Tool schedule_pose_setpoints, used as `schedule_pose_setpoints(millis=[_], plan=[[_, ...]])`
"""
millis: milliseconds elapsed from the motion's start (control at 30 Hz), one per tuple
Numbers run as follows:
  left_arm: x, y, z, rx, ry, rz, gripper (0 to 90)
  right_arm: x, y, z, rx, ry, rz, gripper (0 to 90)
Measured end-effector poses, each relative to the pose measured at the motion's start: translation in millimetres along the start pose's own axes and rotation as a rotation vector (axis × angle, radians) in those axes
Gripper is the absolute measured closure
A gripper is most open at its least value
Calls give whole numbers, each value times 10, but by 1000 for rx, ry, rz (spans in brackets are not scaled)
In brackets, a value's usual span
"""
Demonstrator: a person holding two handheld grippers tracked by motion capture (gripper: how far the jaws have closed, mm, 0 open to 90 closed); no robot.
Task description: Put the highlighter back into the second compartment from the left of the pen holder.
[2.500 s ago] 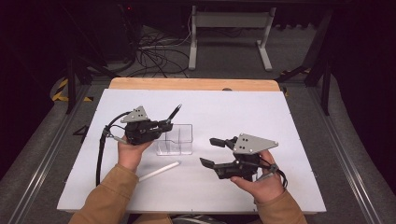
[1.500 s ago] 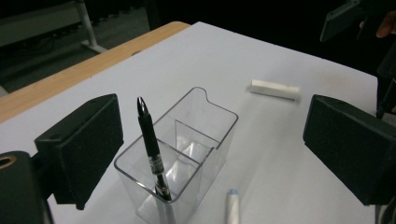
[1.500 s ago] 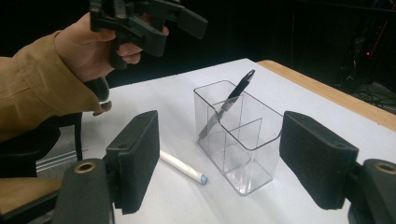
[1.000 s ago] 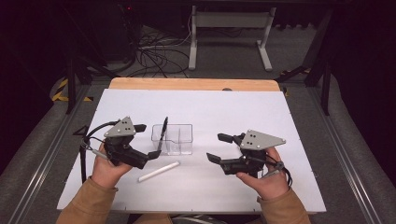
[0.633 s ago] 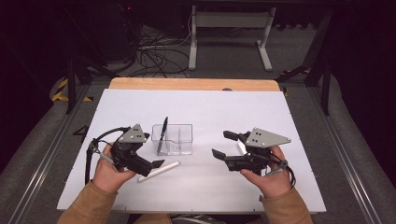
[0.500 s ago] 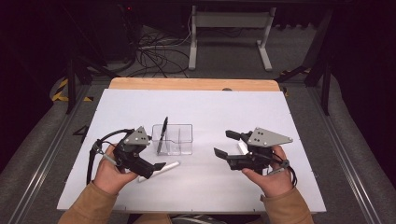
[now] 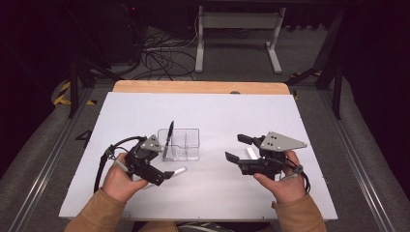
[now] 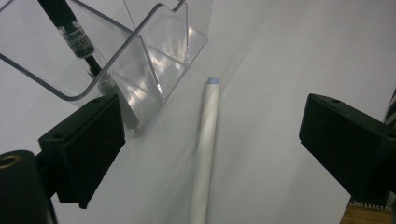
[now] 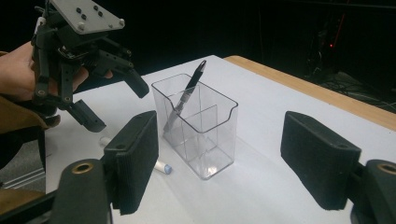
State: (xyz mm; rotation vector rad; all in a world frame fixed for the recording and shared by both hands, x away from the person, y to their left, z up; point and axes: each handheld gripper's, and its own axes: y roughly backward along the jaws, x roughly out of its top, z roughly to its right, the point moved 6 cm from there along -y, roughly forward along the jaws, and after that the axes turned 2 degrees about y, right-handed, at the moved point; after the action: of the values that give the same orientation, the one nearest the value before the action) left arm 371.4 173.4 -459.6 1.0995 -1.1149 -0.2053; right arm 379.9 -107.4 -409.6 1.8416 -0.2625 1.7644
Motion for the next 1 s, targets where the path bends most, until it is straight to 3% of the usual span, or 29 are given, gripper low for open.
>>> schedule_pose_setpoints(millis=[433, 833, 1000], plan=[[-14, -36, 15, -22, -3, -9, 147, 4, -2, -1, 1, 2, 4, 284], [-71, -162, -10, 1, -8, -64, 330, 10, 6, -2, 3, 4, 7, 284], [-96, -229, -11, -18, -14, -98, 410, 6, 5, 0, 3, 1, 4, 284]])
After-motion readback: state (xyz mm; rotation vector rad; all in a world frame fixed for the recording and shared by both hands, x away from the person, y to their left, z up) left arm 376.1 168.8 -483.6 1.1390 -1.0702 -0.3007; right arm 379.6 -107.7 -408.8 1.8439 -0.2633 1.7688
